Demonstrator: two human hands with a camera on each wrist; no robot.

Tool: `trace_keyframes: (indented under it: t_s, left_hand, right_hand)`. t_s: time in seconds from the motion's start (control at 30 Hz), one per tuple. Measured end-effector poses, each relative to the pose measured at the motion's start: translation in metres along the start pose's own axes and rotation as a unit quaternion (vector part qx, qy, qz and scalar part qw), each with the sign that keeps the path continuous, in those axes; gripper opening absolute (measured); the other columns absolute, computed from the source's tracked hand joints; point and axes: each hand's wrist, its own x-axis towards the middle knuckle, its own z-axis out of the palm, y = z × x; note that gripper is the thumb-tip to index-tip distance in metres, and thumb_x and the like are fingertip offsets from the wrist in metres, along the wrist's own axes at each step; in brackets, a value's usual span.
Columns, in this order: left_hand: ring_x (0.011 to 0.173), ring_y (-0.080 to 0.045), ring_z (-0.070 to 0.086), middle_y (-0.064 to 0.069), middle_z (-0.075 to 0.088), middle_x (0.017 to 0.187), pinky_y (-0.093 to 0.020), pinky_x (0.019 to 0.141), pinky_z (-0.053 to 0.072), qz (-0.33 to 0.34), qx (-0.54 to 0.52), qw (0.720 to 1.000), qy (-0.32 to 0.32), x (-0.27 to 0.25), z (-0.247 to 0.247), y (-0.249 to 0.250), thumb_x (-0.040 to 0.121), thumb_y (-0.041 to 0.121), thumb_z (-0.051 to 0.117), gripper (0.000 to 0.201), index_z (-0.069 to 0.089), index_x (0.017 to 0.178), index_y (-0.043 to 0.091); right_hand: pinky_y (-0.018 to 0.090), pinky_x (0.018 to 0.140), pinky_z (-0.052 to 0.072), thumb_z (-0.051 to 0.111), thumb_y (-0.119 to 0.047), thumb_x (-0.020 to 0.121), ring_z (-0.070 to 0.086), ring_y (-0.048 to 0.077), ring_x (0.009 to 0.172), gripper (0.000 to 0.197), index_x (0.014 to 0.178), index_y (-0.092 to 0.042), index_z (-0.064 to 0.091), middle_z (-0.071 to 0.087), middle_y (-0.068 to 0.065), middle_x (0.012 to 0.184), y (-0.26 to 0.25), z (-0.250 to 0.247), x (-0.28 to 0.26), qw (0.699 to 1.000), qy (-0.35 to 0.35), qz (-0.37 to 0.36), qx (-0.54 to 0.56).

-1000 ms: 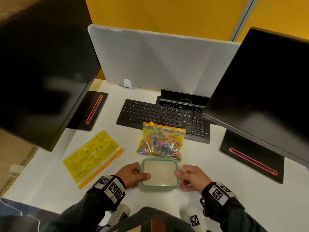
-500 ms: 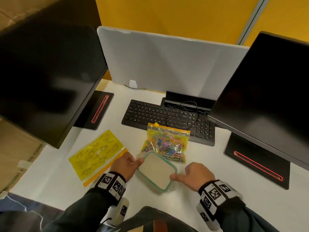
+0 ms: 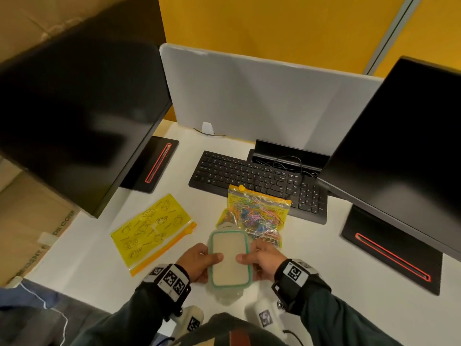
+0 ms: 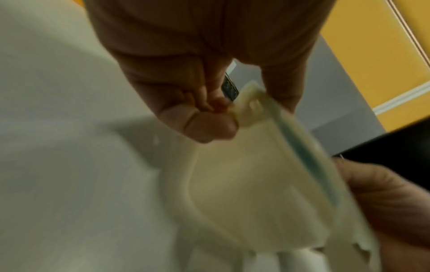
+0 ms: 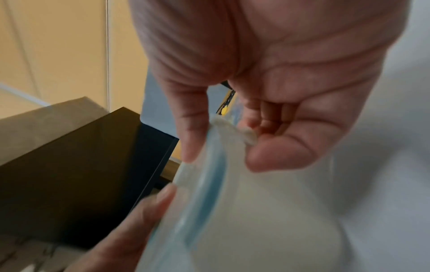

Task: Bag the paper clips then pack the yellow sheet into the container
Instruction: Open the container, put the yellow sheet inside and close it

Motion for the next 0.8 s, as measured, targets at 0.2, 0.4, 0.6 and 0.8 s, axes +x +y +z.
trace_keyframes:
  t_s: [0.2, 0.4, 0.6, 0.8]
  left_hand:
    - [0.066, -0.018, 0.057, -0.007, 0.056, 0.079, -0.024, 0.042, 0.049, 0.061, 0.015, 0.995, 0.082, 0.001, -0.002, 0.008, 0.078, 0.032, 0.068, 0.027, 0.049, 0.083, 0.013]
    - [0.120, -0.035, 0.042, -0.017, 0.037, 0.139, -0.043, 0.099, 0.040, 0.028, 0.336, 0.907, 0.251, 0.011, -0.051, 0.002, 0.082, 0.041, 0.058, 0.050, 0.047, 0.123, 0.016]
    - [0.117, -0.035, 0.046, -0.016, 0.040, 0.132, -0.044, 0.095, 0.046, -0.065, 0.494, 0.849, 0.177, 0.018, -0.079, -0.005, 0.082, 0.020, 0.053, 0.066, 0.017, 0.137, 0.018]
    - [0.110, -0.033, 0.054, -0.012, 0.051, 0.126, -0.045, 0.095, 0.044, -0.026, 0.486, 0.855, 0.179, 0.016, -0.095, 0.000, 0.086, 0.011, 0.036, 0.046, 0.027, 0.130, 0.018]
  right_hand:
    - [0.035, 0.060, 0.059, 0.073, -0.024, 0.077, 0.067, 0.024, 0.080, 0.038, 0.103, -0.014, 0.047, 0.063, 0.007, 0.096, 0.001, 0.000, -0.004, 0.989, 0.082, -0.073, -0.095]
    - [0.021, 0.052, 0.047, 0.078, -0.020, 0.071, 0.059, 0.017, 0.067, 0.031, 0.085, -0.013, 0.051, 0.064, 0.009, 0.085, -0.004, -0.008, -0.007, 0.976, 0.125, -0.150, -0.092]
    - [0.030, 0.059, 0.045, 0.074, -0.009, 0.072, 0.056, 0.023, 0.064, 0.027, 0.065, -0.018, 0.049, 0.063, 0.006, 0.068, -0.016, -0.014, -0.021, 0.985, 0.032, -0.170, 0.021]
    - [0.021, 0.054, 0.047, 0.071, -0.014, 0.068, 0.058, 0.011, 0.068, 0.024, 0.078, -0.015, 0.050, 0.060, 0.007, 0.080, -0.024, -0.063, -0.058, 0.895, 0.287, -0.333, 0.074]
